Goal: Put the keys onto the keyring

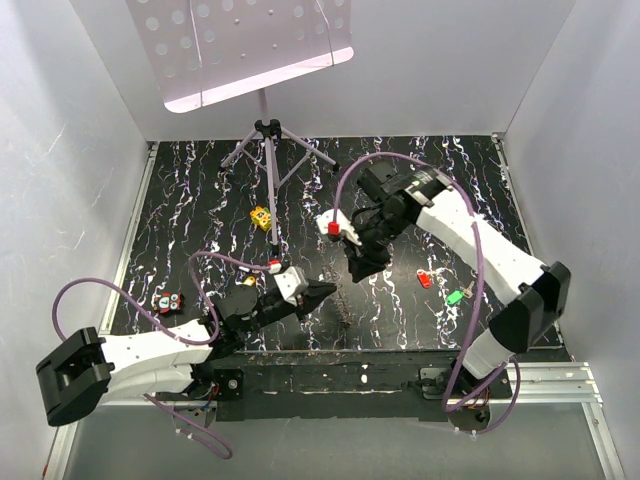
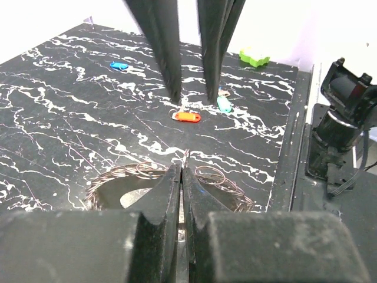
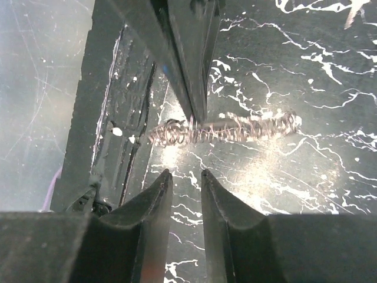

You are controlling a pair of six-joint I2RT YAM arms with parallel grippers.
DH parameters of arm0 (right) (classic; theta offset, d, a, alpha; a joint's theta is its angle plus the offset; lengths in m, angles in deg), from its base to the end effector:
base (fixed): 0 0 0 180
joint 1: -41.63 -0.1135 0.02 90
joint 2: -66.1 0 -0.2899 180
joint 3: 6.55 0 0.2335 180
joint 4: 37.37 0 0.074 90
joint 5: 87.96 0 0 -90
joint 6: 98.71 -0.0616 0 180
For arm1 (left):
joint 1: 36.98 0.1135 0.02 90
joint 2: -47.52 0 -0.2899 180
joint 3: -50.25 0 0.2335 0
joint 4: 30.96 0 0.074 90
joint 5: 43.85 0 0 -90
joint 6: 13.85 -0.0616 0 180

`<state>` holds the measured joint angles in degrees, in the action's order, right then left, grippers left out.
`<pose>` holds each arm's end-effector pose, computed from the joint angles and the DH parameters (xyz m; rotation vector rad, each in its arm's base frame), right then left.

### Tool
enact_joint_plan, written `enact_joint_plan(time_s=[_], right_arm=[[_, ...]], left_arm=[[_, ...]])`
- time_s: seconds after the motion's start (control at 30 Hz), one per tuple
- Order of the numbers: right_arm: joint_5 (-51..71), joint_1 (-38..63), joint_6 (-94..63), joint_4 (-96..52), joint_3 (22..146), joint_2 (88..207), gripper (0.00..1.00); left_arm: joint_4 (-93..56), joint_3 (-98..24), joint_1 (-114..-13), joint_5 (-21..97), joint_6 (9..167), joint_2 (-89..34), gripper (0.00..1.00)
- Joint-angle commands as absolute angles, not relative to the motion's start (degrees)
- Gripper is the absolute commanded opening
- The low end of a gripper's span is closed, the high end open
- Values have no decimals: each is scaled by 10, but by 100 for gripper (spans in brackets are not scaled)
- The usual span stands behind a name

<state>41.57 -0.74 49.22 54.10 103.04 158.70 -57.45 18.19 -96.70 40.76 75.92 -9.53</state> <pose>0.1871 0.2237 0.3543 -2.1157 1.5970 0.8938 0.1005 -0.1836 0.2617 0.8732 1.3580 -0.8872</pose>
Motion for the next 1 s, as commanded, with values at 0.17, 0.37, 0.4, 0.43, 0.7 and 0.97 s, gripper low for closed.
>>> enact_joint_plan(time_s=[0.17, 0.37, 0.4, 0.43, 0.7, 0.97], right_arm=[[558, 59, 579, 483, 907, 1459, 41], [671, 86, 637, 369, 821, 1419, 61], [685, 87, 626, 368, 834, 1430, 61], [693, 86, 617, 368, 842, 1440, 59], [746, 77, 562, 346, 868, 1490, 44], [744, 56, 550, 325, 838, 1490, 36]], left_arm=[[-635, 224, -963, 400, 805, 3, 0], [-632, 225, -962, 395, 811, 26, 0], [-633, 224, -962, 393, 812, 26, 0], [-634, 224, -962, 391, 814, 25, 0], [-653, 222, -962, 382, 821, 8, 0], [-663, 219, -962, 388, 818, 1, 0]])
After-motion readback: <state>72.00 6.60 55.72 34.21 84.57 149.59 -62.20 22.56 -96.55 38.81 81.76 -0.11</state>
